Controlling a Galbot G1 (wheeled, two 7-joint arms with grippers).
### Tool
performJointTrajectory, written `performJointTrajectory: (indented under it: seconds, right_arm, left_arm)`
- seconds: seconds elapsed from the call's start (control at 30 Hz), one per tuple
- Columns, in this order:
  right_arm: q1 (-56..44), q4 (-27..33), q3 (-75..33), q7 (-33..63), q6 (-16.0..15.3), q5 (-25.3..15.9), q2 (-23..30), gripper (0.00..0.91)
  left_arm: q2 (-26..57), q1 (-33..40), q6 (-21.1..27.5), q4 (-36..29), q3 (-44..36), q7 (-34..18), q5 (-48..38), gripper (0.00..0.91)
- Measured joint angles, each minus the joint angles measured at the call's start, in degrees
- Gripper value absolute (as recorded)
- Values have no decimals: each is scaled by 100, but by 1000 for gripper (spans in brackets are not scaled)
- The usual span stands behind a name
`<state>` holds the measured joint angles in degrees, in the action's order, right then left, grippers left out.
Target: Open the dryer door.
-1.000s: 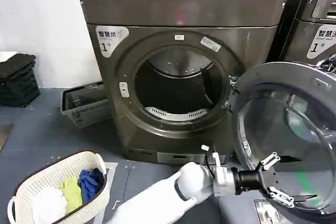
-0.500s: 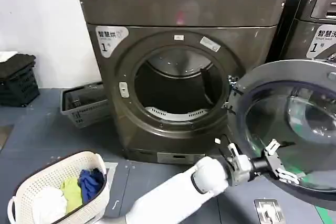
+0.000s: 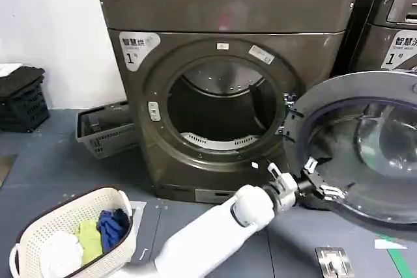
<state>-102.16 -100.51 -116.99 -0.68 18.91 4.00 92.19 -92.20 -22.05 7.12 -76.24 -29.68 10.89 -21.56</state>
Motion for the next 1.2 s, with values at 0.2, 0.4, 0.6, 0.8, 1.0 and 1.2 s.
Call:
performJointTrajectory:
  seconds: [0.2,0.4,0.6,0.8,1.0,1.2]
  right_arm:
    - [1,-7,20,2,5,-7,0,907]
    - [29,-36,42,2,-3,-30,0,907]
    - [43,-36,48,2,-38,-127,0,907]
    - [41,27,49,40,-74,-165,0,907]
    - [22,146,-48,429,-586,-379,0,907]
    - [-126,350,-233,739,-1189,-372,-1,907]
  left_arm:
    - [1,50,44,32,86,-49,-263,907]
    - [1,46,30,-4,103,55,-276,907]
    - [1,17,67,-121,104,290,-200,907]
    - [1,-3,142,-370,132,650,-155,907]
    - [1,-110,314,-876,268,694,-214,907]
    - [62,-365,502,-1757,549,592,-477,907]
